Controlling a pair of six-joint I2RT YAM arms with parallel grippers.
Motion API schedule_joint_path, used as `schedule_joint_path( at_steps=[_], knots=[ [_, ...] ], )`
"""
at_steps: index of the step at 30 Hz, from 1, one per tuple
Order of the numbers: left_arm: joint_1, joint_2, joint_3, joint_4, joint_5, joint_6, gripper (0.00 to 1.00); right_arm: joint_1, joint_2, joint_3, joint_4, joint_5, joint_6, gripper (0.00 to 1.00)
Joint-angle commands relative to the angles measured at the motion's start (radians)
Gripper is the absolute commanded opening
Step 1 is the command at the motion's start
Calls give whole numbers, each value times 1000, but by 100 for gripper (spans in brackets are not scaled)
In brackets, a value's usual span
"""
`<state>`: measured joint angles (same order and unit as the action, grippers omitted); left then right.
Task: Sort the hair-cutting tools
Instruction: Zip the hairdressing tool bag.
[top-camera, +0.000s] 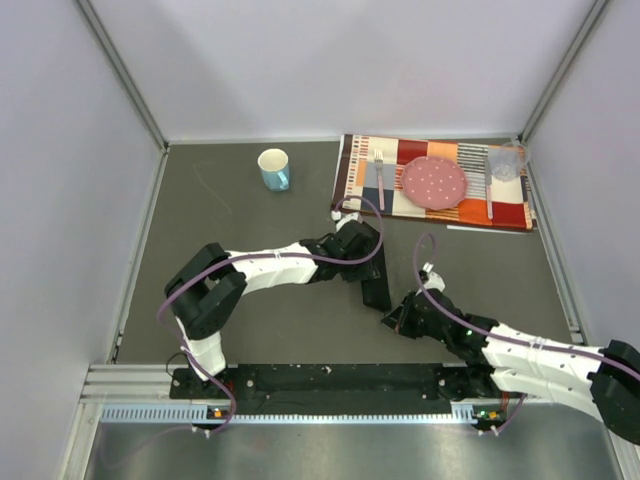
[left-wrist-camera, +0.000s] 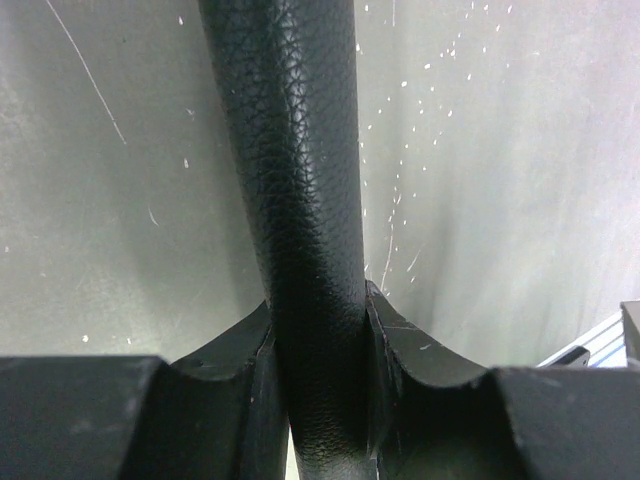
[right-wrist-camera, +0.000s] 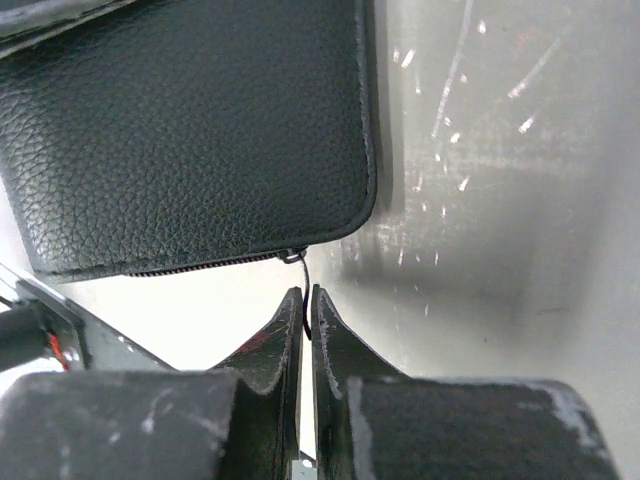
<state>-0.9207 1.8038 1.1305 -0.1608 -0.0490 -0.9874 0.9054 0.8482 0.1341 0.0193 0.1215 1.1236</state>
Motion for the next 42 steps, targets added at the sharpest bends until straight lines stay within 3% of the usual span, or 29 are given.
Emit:
schedule_joint_path(
  at_steps=[1, 10, 18, 33, 37, 42],
  knots=[
    [42, -72, 23, -103, 1, 122, 0, -3, 15, 74, -195, 10, -235, 0],
    [62, -191, 37, -180, 80, 178, 0, -3, 12, 139, -228, 4, -393, 0],
    [71, -300, -1, -166, 23, 122, 0, -3, -9, 134, -205, -29, -398, 0],
    [80, -451, -70, -134, 176, 122, 0, -3, -69, 209, -154, 109, -577, 0],
    [121, -488, -119, -65, 321, 130, 0, -3, -141, 199, -168, 101, -625, 0],
    [122, -537, -143, -26, 513, 242, 0, -2, -233, 236, -208, 138, -717, 0]
  ],
)
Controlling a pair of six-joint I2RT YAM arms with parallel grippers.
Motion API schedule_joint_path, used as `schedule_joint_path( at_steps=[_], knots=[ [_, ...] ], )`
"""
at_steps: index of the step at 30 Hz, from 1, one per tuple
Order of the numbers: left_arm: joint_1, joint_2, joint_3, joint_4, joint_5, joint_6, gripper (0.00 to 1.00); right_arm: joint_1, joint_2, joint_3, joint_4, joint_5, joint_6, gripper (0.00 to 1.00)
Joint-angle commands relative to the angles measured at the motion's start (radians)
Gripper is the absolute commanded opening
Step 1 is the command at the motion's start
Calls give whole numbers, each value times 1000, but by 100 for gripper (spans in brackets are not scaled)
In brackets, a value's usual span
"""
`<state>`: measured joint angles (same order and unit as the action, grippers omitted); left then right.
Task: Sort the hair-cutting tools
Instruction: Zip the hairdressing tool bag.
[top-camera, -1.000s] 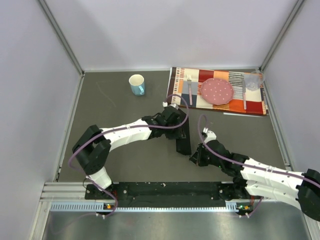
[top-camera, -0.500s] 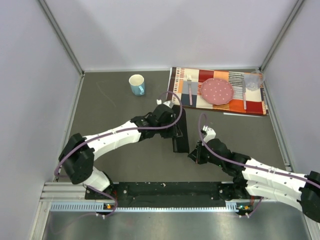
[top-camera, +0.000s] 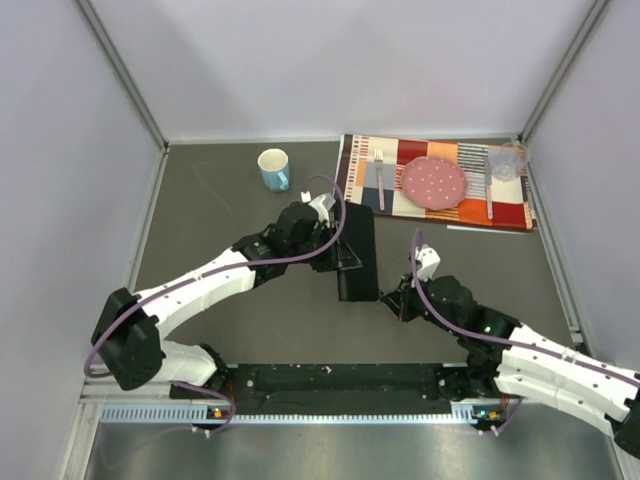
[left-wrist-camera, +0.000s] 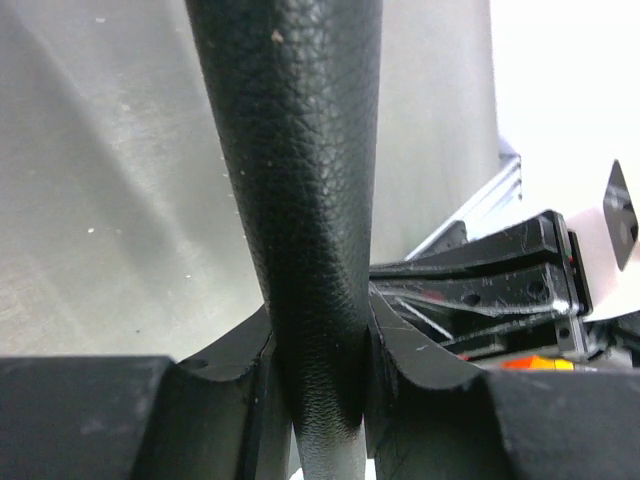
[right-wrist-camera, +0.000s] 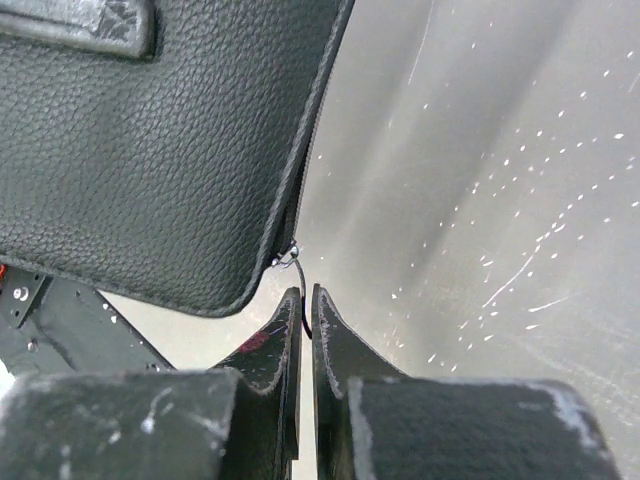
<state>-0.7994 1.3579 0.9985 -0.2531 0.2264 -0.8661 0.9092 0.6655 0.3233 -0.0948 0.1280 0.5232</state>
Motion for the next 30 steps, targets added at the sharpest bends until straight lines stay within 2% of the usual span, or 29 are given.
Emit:
schedule_joint_path(
  at_steps=[1, 6, 11, 18, 20, 25, 30],
  knots=[
    [0, -100, -18, 71, 269, 139, 0, -7, -52, 57, -92, 134, -129, 0],
    [-20, -167, -84, 65, 378, 257, 0, -7, -8, 152, -60, 179, -221, 0],
    [-53, -226, -149, 14, 395, 315, 0, -7, 68, 242, -2, 251, -291, 0],
    [-122, -345, -244, -100, 381, 394, 0, -7, 79, 316, 29, 266, -408, 0],
    [-138, -394, -259, -139, 380, 418, 0, -7, 68, 341, 17, 216, -463, 0],
    [-213, -496, -290, -198, 369, 473, 0, -9, 52, 463, -134, 206, -519, 0],
    [-265, -507, -276, -206, 324, 492, 0, -9, 45, 568, -161, 150, -702, 0]
  ],
)
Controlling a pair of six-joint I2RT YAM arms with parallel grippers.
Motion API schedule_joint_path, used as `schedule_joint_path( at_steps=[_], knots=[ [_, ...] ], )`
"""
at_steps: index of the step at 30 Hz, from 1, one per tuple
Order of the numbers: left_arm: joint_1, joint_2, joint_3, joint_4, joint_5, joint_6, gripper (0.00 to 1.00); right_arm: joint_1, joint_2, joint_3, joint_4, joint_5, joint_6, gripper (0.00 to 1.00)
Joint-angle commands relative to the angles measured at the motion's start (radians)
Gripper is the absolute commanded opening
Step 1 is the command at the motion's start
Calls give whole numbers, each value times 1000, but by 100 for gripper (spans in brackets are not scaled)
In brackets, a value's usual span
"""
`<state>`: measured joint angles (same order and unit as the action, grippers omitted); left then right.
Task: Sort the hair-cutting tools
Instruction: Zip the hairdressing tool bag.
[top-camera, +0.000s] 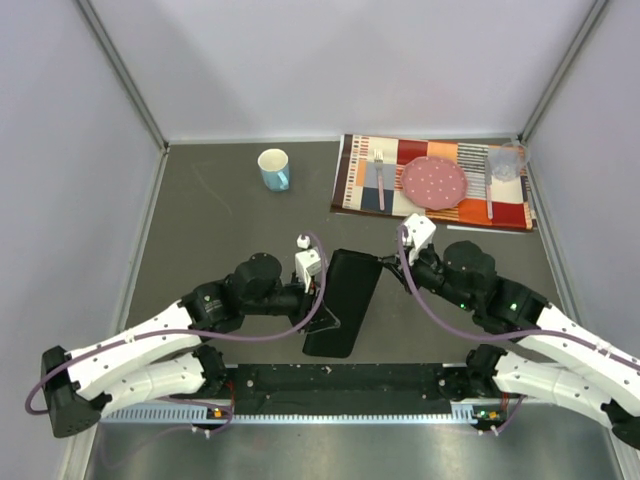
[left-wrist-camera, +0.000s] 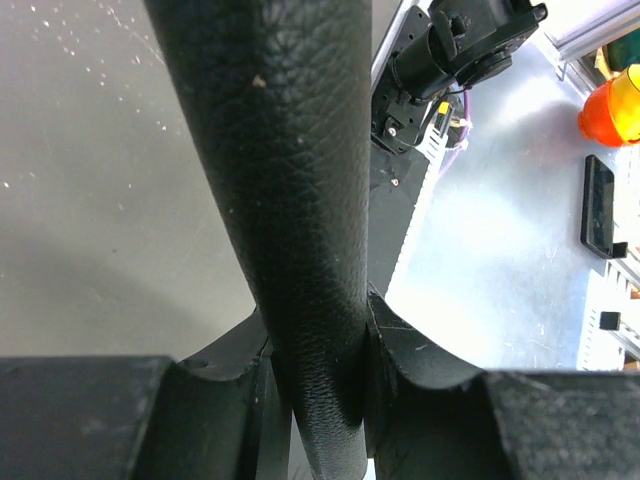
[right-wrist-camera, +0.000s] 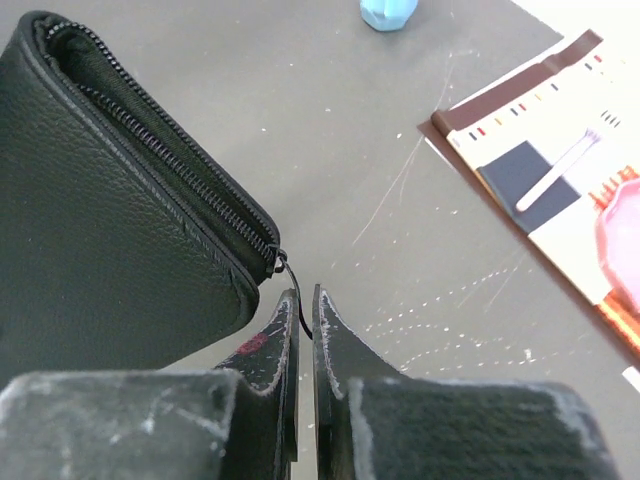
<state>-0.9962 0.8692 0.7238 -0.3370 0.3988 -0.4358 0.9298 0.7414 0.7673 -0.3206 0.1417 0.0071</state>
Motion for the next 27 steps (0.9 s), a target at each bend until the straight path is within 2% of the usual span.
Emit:
schedule_joint_path(
  at_steps=[1, 5, 10, 19, 27],
  knots=[
    [-71, -3, -1, -122, 150, 63, 0, -28, -31, 135, 58, 122, -220, 0],
    [-120, 51, 23, -135, 120, 77, 0, -28, -33, 190, 54, 29, -411, 0],
    [-160, 140, 71, -138, 89, 101, 0, -29, -17, 236, 68, -59, -574, 0],
    [-196, 347, 178, -165, 86, 169, 0, -28, 62, 316, 72, -263, -651, 0],
    [-197, 445, 264, -185, 80, 206, 0, -28, 76, 319, 77, -304, -667, 0]
  ],
)
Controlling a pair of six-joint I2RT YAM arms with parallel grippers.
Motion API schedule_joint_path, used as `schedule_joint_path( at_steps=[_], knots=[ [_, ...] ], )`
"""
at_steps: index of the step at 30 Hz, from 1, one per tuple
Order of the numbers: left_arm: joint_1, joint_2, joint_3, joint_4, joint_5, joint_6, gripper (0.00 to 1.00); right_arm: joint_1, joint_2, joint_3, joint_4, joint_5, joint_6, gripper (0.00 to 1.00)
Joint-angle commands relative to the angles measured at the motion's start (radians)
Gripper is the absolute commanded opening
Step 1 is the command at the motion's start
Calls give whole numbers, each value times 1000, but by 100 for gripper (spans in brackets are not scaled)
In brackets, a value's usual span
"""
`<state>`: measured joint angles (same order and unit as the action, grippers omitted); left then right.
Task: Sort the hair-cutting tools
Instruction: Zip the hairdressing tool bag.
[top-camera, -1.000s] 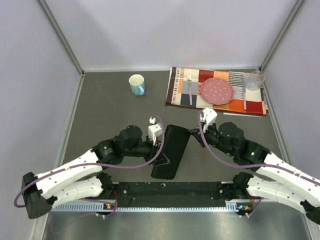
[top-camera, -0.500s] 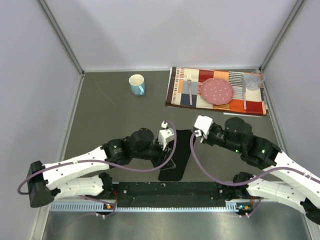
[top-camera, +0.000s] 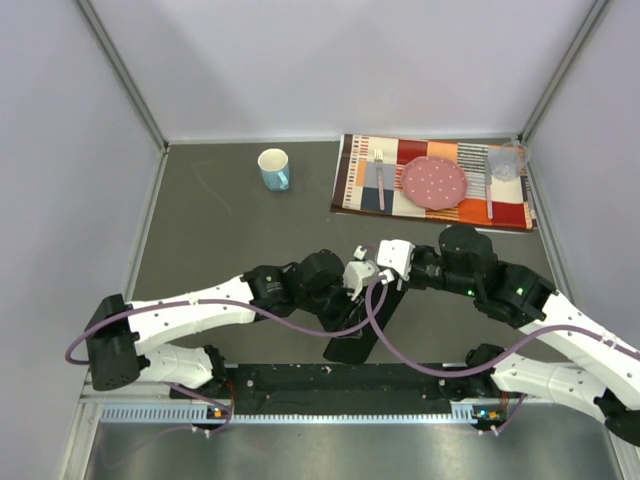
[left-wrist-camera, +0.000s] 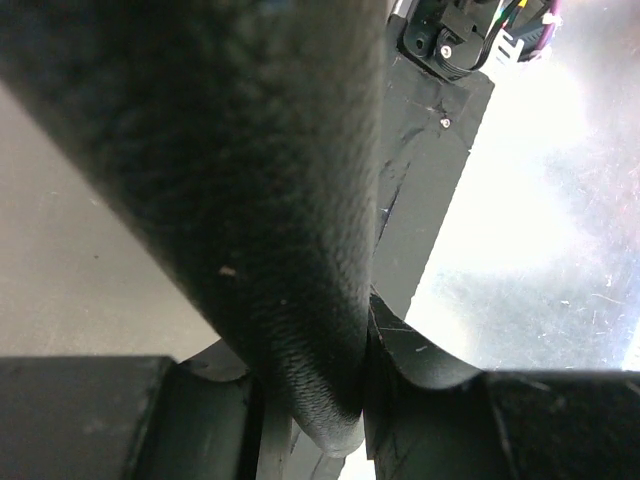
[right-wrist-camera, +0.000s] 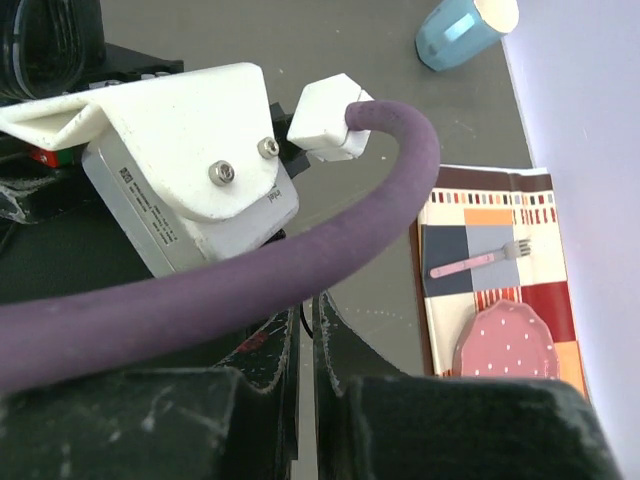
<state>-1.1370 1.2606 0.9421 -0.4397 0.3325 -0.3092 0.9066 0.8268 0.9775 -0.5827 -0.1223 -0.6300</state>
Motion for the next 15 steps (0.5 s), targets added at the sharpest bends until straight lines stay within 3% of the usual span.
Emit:
schedule_joint_path(
  at_steps=[1, 3, 6, 7, 8, 10, 13, 15],
  knots=[
    [-56, 56, 50, -82, 128, 79, 0, -5, -9, 104, 337, -8, -11, 0],
    [-52, 53, 64, -82, 49, 68, 0, -5, -17, 93, 340, 48, 24, 0],
    [-24, 16, 54, -62, -35, 15, 0, -5, -55, 23, 343, 261, 139, 36],
    [5, 1, 40, -36, -50, 3, 0, -5, -69, -3, 342, 367, 198, 61],
    [23, -27, 29, -24, -68, -16, 0, -5, -98, -29, 321, 406, 229, 69],
    [86, -53, 1, 10, -87, -51, 0, -5, -123, -97, 276, 487, 317, 80],
    [188, -73, -20, 13, -89, -97, 0, -5, -152, -129, 193, 707, 525, 90],
    [236, -70, -35, 32, -75, -132, 0, -5, -181, -119, 121, 774, 658, 94]
  ],
)
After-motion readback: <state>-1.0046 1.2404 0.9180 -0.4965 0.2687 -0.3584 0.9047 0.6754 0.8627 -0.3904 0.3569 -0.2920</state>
